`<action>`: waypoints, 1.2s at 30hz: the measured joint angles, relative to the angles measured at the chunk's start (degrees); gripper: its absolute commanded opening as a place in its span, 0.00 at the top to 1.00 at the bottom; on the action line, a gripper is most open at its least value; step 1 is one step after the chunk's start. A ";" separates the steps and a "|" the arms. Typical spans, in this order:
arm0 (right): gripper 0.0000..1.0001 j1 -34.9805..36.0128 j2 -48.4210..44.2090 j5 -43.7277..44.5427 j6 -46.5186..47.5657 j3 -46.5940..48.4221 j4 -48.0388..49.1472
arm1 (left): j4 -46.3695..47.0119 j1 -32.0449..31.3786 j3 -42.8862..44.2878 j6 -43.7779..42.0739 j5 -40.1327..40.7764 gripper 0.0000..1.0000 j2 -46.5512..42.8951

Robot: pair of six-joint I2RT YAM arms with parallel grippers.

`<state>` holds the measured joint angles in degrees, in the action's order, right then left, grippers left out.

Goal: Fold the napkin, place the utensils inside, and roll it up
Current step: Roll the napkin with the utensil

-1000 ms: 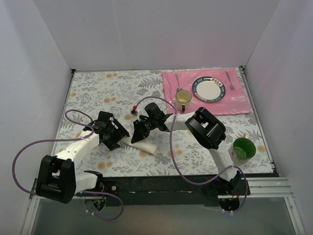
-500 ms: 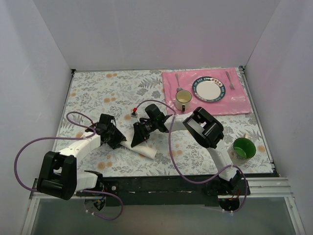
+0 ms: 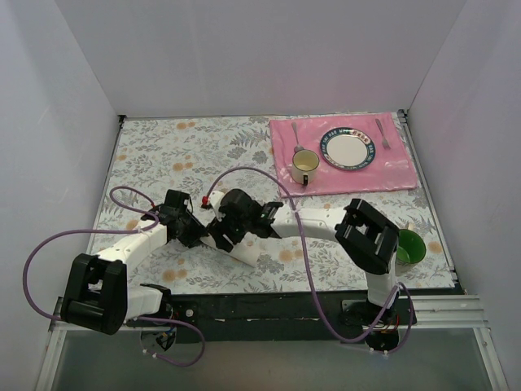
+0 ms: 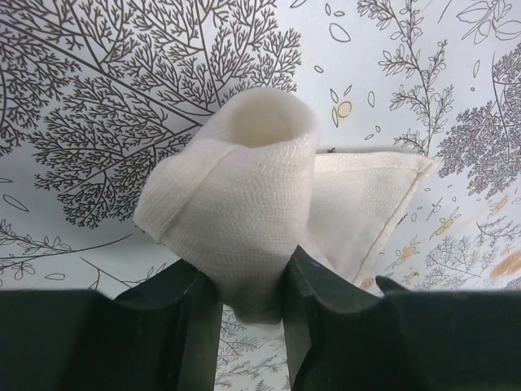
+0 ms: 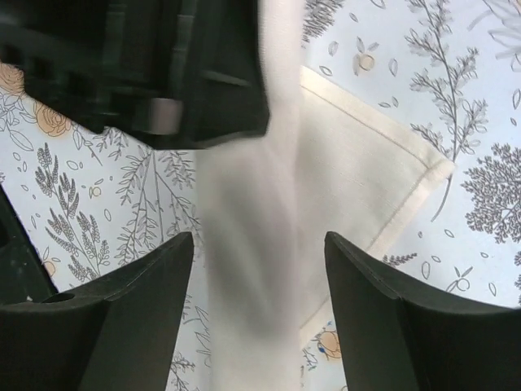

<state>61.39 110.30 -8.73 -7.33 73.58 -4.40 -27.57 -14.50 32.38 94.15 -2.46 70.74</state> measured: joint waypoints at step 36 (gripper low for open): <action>0.75 5.20 5.44 9.25 8.31 3.54 1.03 | -3.34 0.31 3.78 -2.43 -0.15 0.33 -0.28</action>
<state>66.59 115.74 0.51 0.97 77.12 -3.38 -30.92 -14.20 36.16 91.72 -2.61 70.46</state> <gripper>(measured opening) 0.297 0.660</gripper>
